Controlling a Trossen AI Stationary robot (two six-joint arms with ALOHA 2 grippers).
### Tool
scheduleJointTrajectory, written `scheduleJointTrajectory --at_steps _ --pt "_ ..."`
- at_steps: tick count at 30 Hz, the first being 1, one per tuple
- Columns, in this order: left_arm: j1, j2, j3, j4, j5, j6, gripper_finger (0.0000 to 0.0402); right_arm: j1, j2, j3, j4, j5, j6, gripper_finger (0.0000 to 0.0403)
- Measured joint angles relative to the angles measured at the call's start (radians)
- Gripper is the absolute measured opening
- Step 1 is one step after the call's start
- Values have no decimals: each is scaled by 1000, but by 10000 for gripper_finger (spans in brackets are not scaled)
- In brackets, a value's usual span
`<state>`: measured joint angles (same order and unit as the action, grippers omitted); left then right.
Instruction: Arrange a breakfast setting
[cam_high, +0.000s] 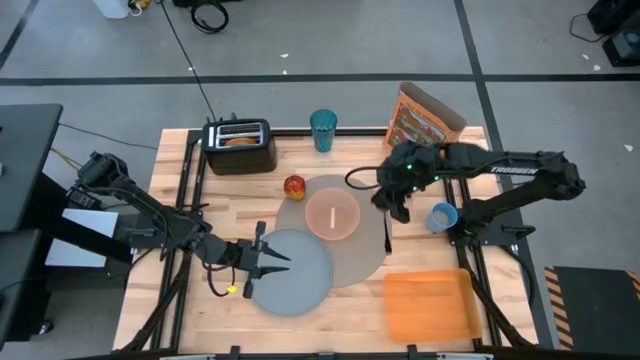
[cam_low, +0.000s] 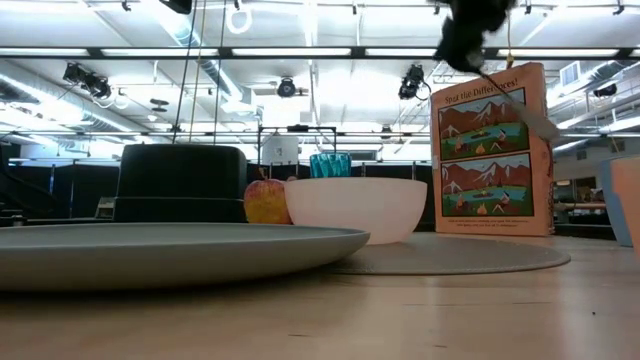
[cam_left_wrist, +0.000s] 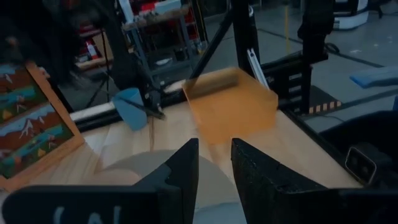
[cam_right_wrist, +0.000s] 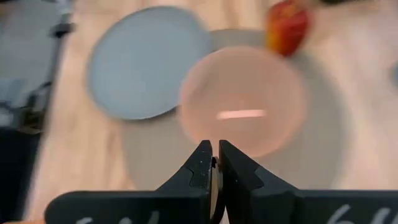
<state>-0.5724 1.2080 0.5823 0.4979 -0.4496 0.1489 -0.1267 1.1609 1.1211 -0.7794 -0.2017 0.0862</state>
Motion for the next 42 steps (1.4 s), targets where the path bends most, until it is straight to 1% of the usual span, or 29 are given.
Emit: scheduleJointTrajectory --at_steps 3,7,9,12,14,18,20,25,30,34,38,42 --pt "3 26 0 47 2 6 103 -58 -12 -154 150 -151 1 25" --pt "9 66 0 114 2 61 103 -207 7 -285 278 -297 3 25" --pt "17 83 0 134 2 73 103 -293 24 -324 312 -355 4 25" --pt "37 96 0 161 2 74 103 -407 59 -360 353 -412 4 25" --pt "52 102 0 156 2 73 103 -470 89 -382 366 -476 -31 25" --pt "72 101 0 155 2 72 103 -539 153 -427 453 -641 -124 25" --pt "72 101 0 150 1 67 103 -553 185 -449 517 -676 -128 25" --pt "71 101 0 137 2 46 103 -550 255 -456 579 -678 -170 25" --pt "71 101 0 136 2 45 103 -549 280 -456 586 -619 -199 25" --pt "71 101 0 135 2 45 103 -529 291 -456 591 -542 -206 26" --pt "71 101 0 133 2 45 103 -499 314 -455 609 -485 -213 35" --pt "71 101 0 133 2 45 103 -470 329 -455 611 -377 -210 50"
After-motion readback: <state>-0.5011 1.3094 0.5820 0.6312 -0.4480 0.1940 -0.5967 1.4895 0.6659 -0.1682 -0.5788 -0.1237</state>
